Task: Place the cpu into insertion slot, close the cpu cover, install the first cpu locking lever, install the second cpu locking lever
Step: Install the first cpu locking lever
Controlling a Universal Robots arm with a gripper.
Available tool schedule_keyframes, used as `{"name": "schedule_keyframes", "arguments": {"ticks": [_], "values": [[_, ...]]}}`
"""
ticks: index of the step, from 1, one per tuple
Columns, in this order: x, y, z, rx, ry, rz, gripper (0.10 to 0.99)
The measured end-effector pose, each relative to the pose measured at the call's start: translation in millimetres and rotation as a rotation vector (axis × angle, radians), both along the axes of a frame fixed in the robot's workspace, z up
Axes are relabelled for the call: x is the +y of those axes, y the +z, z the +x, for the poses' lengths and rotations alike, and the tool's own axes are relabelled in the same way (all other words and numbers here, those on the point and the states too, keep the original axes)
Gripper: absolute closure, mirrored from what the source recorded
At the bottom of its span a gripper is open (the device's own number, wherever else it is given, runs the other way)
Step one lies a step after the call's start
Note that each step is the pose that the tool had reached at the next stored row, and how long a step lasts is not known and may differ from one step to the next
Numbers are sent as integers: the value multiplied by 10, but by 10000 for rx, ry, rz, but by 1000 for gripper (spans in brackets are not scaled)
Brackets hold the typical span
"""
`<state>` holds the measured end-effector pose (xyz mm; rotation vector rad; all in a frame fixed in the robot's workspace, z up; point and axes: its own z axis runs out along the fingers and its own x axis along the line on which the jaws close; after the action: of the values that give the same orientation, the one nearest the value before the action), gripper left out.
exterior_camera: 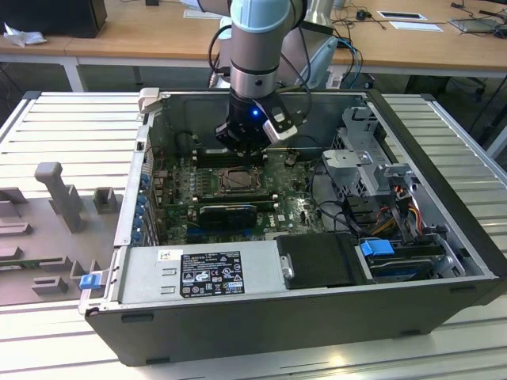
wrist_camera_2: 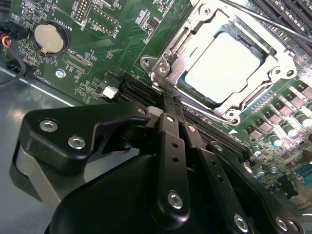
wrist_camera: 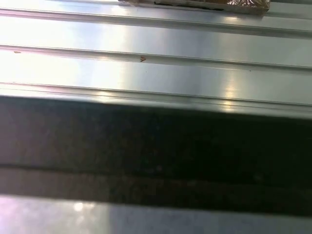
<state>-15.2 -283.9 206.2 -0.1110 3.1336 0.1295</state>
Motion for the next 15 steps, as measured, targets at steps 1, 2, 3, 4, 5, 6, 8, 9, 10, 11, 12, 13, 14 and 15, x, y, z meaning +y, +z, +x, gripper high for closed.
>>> {"name": "schedule_keyframes", "arguments": {"ticks": [1, 2, 3, 4, 5, 6, 8, 9, 10, 11, 12, 13, 14, 15], "values": [[0, 0, 1, 2, 0, -2, 980], [0, -6, 1, 3, -1, -3, 980], [0, -12, 2, 3, 0, -8, 980], [-1, -18, 2, 5, 0, -13, 980], [-1, -21, 2, 6, 0, -17, 980], [-1, -23, 2, 7, 0, -21, 980], [-1, -26, 3, 6, 1, -35, 980], [-1, -28, 3, 3, -1, -41, 980], [-3, -28, 2, 2, -3, -43, 980], [-10, -28, 3, 3, -2, -41, 980], [-14, -29, 3, 2, -2, -39, 980], [-17, -29, 4, 2, -3, -38, 980], [-21, -31, 3, 4, -4, -37, 980], [-25, -33, 3, 7, -4, -42, 980]]}}
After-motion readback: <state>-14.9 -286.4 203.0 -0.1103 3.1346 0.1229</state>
